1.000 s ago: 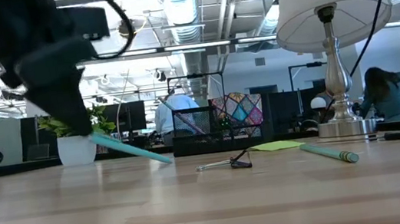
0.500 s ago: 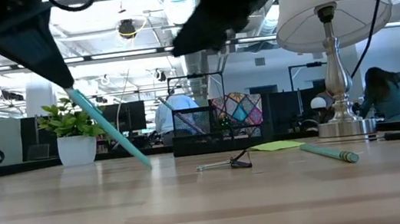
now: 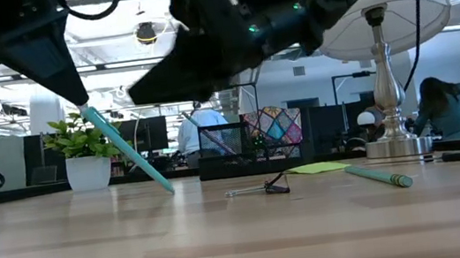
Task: Pick and place office supplies into organizer
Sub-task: Put the blue pen into the black desk organizer
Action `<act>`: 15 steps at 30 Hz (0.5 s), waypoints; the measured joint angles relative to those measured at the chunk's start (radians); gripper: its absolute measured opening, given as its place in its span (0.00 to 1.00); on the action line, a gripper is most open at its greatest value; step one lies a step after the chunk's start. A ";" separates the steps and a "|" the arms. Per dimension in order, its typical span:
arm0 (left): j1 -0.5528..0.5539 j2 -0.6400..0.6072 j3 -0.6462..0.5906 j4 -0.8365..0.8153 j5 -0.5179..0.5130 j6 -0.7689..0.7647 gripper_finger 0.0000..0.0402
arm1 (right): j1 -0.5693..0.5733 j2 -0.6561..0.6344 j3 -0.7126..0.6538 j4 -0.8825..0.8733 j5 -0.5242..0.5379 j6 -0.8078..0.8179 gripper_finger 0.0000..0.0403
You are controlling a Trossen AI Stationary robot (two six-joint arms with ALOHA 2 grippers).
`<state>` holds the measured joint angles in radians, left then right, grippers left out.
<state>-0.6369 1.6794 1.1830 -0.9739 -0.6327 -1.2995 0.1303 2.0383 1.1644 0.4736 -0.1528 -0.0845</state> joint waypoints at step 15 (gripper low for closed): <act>0.035 -0.062 -0.001 0.015 -0.015 0.015 0.00 | -0.028 0.012 0.031 -0.035 0.001 -0.075 0.29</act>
<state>-0.6016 1.6176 1.1820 -0.9593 -0.6477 -1.2841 0.1027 2.0506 1.1954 0.4389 -0.1515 -0.1594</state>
